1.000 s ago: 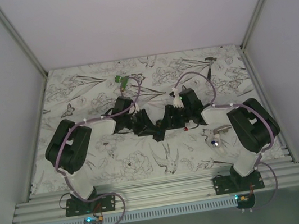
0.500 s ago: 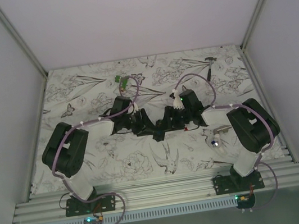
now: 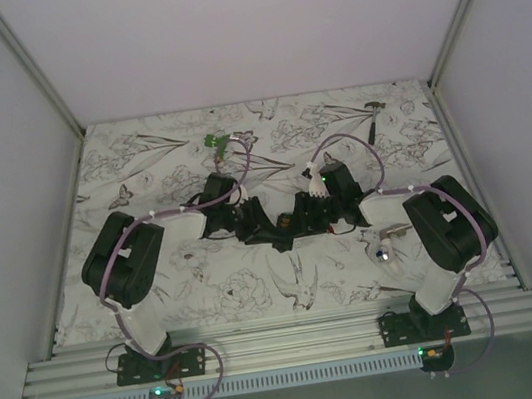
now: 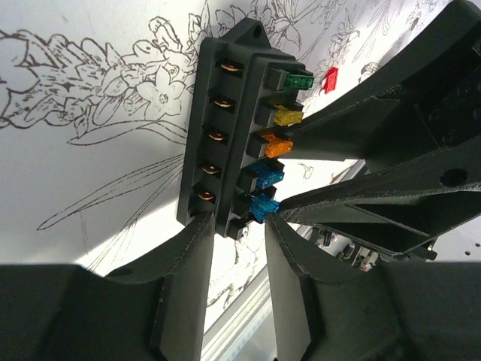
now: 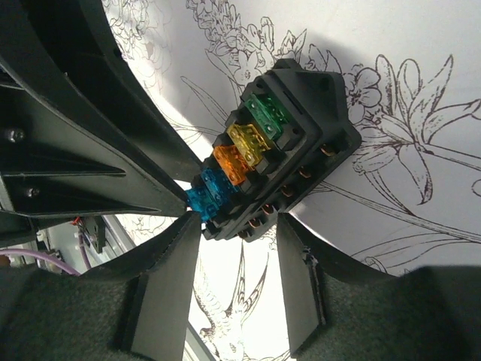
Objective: Snap on the fuse box
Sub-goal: Install the fuse at the fuse box base.
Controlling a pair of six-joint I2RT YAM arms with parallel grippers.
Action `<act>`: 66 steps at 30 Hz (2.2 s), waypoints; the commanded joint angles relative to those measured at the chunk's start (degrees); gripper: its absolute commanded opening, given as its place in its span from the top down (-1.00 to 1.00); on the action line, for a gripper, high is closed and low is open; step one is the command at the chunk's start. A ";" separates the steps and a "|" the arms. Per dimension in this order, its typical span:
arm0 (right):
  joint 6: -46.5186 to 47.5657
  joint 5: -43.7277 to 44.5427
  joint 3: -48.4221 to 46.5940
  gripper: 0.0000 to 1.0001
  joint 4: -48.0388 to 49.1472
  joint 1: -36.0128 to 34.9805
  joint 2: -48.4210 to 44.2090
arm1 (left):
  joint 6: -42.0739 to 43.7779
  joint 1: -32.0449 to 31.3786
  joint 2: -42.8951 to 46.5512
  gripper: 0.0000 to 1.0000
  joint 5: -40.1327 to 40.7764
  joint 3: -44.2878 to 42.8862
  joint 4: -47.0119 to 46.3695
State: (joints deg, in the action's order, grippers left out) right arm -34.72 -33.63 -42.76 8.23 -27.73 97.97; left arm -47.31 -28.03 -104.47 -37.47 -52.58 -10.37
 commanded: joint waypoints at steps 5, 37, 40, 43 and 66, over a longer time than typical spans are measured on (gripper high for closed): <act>0.97 -1.06 -1.48 0.13 -0.07 -0.05 1.73 | 0.65 -0.02 -2.21 0.30 -0.67 -2.44 1.49; 3.11 5.03 -7.93 0.61 -11.20 -3.12 9.08 | 1.37 -1.13 -6.22 0.60 -0.51 -0.33 5.84; 3.96 6.87 -8.12 0.64 -12.76 -3.87 9.29 | 2.60 -1.53 -5.91 0.64 0.50 0.29 7.21; 4.99 8.81 -8.62 0.66 -14.71 -4.83 9.56 | 4.09 -2.03 -5.50 0.68 1.20 0.54 8.51; 5.16 17.88 -14.33 0.80 -22.54 -8.58 14.93 | 4.37 -2.23 -9.45 1.00 6.52 0.54 15.40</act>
State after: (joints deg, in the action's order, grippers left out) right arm -32.08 -30.39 -58.43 -12.84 -31.40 104.16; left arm -45.58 -26.83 -106.96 -38.41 -55.96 -6.33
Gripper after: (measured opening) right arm 0.255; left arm 0.265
